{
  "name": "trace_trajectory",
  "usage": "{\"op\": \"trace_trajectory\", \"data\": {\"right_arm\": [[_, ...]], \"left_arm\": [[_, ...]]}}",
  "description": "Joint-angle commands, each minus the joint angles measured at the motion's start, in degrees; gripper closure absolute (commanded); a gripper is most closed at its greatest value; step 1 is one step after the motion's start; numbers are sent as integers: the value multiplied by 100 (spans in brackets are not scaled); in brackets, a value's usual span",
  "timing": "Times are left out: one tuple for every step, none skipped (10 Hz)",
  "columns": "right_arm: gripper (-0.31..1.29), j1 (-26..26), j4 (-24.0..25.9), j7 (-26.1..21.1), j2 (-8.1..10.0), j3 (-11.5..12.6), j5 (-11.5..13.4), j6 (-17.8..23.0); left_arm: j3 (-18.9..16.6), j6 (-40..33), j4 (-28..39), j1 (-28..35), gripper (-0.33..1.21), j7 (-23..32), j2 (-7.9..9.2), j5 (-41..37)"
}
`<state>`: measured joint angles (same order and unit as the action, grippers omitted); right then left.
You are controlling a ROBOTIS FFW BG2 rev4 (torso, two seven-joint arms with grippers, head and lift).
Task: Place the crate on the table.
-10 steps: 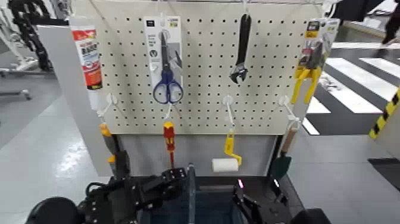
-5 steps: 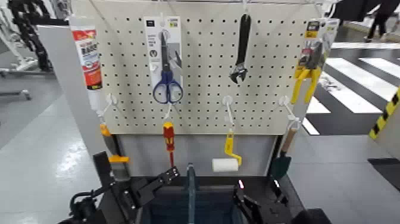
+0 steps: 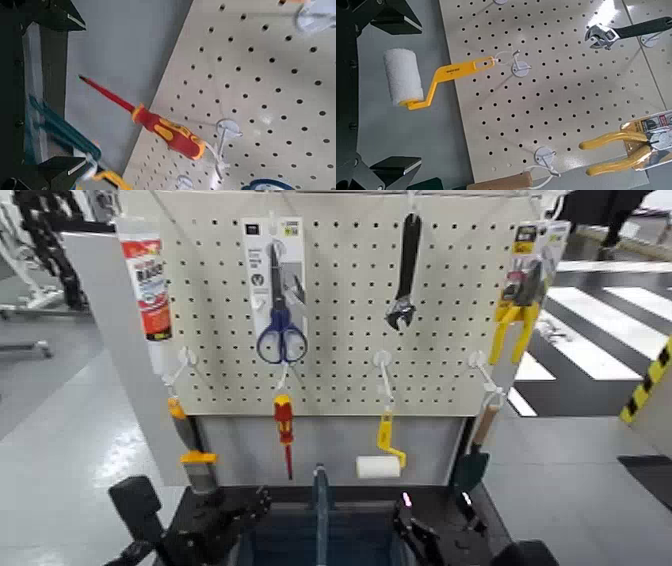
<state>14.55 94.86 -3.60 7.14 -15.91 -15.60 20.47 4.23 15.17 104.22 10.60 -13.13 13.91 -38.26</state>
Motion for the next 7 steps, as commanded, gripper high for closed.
{"op": "trace_trajectory", "data": {"right_arm": [[14,39,32,-1,6,44,4,-17],[14,65,50,-1,-2,62,13,-26],[14,118,76,8,-20,106,22,-26],[14,197,111,70,-37,194,92,-35],[14,294,155,131,-64,264,154,-43],[14,399,261,131,-55,317,277,-149],[14,478,349,131,-64,352,391,-246]], "left_arm": [[-247,-990,160,601,11,276,-512,1338],[-327,-1288,160,716,11,293,-644,1672],[-327,-1543,160,804,11,373,-653,1989],[-291,-1763,160,883,11,487,-653,2200],[-256,-1921,177,944,11,610,-671,2367],[-195,-2202,177,1058,11,882,-679,2525],[-133,-2475,177,1181,11,1216,-679,2718]]}}
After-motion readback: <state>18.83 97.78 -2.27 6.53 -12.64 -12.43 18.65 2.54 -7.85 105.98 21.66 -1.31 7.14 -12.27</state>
